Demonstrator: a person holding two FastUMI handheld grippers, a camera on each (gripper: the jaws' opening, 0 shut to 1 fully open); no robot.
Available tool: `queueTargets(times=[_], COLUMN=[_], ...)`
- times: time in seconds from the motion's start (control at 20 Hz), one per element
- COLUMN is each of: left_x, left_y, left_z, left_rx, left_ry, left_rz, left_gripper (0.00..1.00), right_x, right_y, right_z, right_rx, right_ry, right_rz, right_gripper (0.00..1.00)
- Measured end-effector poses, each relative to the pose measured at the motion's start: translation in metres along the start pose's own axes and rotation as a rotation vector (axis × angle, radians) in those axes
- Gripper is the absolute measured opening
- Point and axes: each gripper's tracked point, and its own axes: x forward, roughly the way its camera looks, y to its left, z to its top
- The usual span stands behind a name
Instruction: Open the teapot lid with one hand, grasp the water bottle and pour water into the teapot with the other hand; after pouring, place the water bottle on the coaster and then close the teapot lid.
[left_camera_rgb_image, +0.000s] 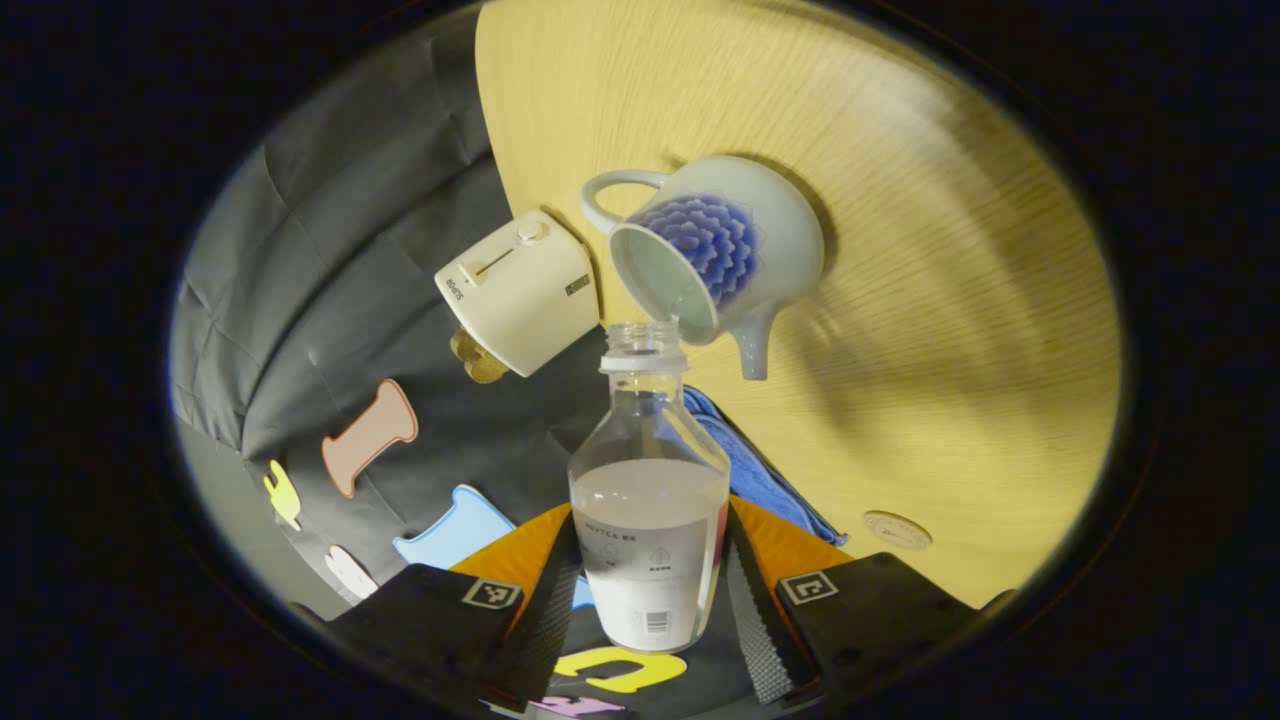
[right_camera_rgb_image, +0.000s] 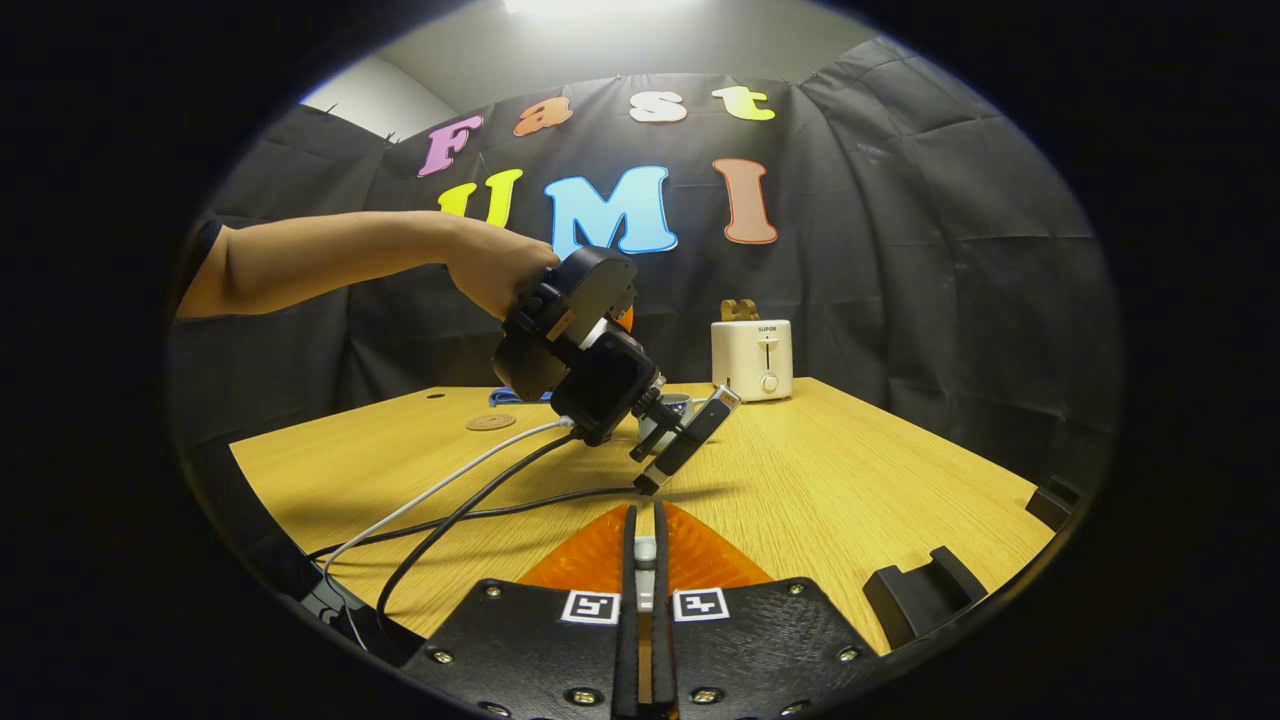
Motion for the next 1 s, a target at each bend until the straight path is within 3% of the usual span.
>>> queueTargets(times=[0.85, 1.0], left_x=[-0.001, 0.0], left_y=[-0.002, -0.008], left_z=[0.007, 0.015], left_rx=[-0.031, -0.12], left_ry=[-0.027, -0.071], left_rz=[0.009, -0.005], left_gripper=[0.86, 0.87], right_x=[0.003, 0.004], right_y=[0.001, 0.001], right_z=[-0.011, -0.013], right_rx=[-0.008, -0.009], right_ry=[0.047, 0.056], right_rz=[0.002, 0.001], right_gripper=[0.05, 0.05])
